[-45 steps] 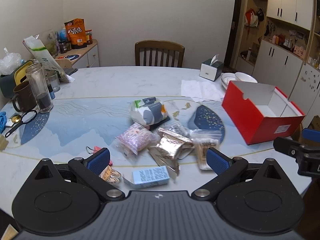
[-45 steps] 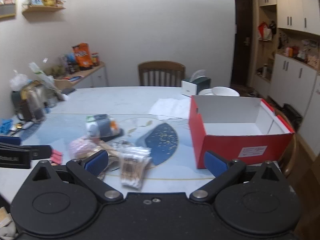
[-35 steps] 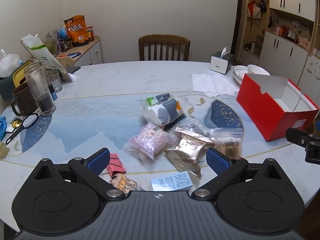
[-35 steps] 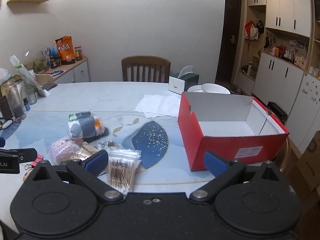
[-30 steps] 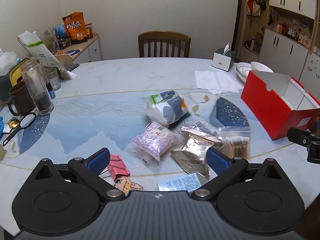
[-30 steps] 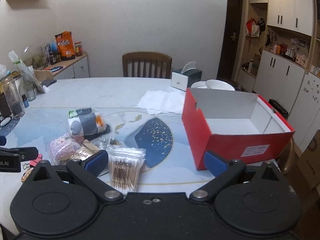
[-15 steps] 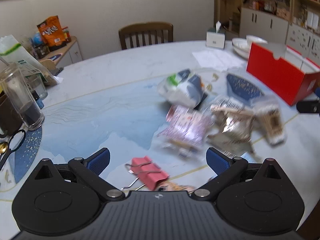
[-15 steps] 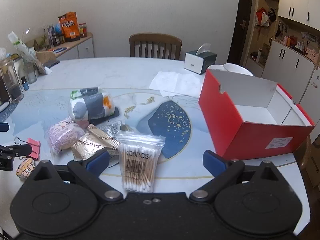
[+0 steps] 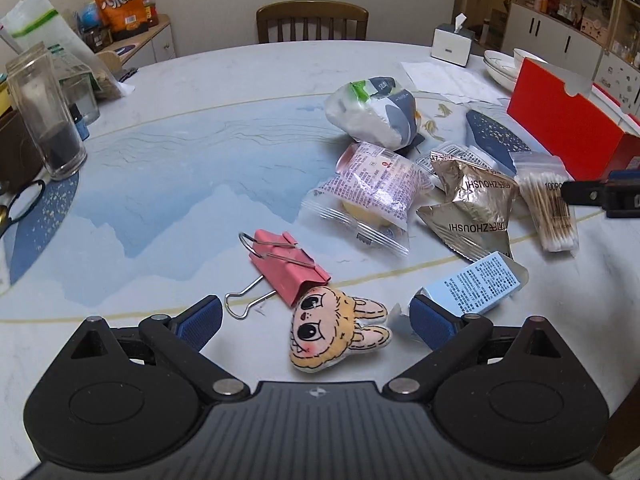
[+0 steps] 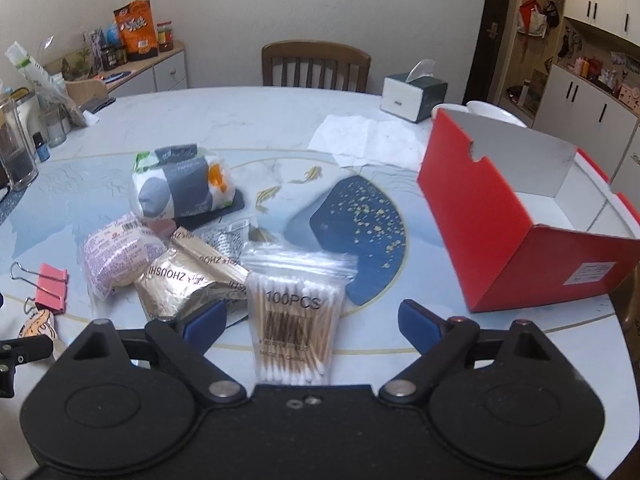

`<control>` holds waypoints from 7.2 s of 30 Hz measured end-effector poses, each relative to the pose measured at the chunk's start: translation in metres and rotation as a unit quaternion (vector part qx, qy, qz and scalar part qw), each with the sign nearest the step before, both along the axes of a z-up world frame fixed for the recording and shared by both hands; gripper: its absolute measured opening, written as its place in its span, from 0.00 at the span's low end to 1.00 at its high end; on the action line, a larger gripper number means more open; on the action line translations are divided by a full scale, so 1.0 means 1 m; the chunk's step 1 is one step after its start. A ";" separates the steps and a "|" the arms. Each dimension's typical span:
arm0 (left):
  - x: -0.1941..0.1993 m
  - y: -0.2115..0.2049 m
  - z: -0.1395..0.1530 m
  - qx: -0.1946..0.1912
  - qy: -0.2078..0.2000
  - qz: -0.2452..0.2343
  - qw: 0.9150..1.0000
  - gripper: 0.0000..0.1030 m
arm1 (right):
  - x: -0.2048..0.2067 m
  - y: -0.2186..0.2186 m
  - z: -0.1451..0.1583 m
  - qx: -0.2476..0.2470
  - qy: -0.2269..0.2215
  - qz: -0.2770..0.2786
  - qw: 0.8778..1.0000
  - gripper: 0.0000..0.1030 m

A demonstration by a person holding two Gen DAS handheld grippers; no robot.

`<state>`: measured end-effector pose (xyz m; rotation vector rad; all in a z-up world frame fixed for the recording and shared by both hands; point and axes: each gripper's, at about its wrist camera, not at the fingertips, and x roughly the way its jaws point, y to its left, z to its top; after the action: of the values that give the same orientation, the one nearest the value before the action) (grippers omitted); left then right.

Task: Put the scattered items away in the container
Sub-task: 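Move both tools toward the cotton swab bag and cartoon charm, then grasp the cotton swab bag with the right tool while the left tool grasps the cartoon charm, then carry the swab bag and cartoon charm with both tools over the red box, then open both tools to drop the swab bag and charm into the box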

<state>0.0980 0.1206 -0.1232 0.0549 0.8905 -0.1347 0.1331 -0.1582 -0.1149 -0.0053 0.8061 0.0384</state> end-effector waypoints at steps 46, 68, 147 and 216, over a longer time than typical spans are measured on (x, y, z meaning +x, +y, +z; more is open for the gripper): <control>0.003 0.019 -0.014 -0.080 0.026 -0.034 0.996 0.51 | 0.024 0.018 -0.032 -0.017 0.048 0.012 0.999 0.61; -0.006 0.024 0.006 -0.103 0.014 -0.039 0.994 0.34 | 0.006 0.006 -0.002 0.009 0.039 0.008 0.999 0.34; 0.217 -0.445 0.056 -0.004 -0.012 -0.306 0.952 0.34 | 0.133 -0.321 0.014 -0.005 0.073 0.066 0.995 0.34; 0.197 -0.430 0.072 -0.031 0.032 -0.327 0.944 0.53 | 0.133 -0.323 0.033 0.025 0.119 0.116 0.986 0.73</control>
<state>0.2952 -0.3091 -0.0512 0.2895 0.9040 -0.7895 0.2662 -0.4810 -0.0817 -0.0471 1.0395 0.2834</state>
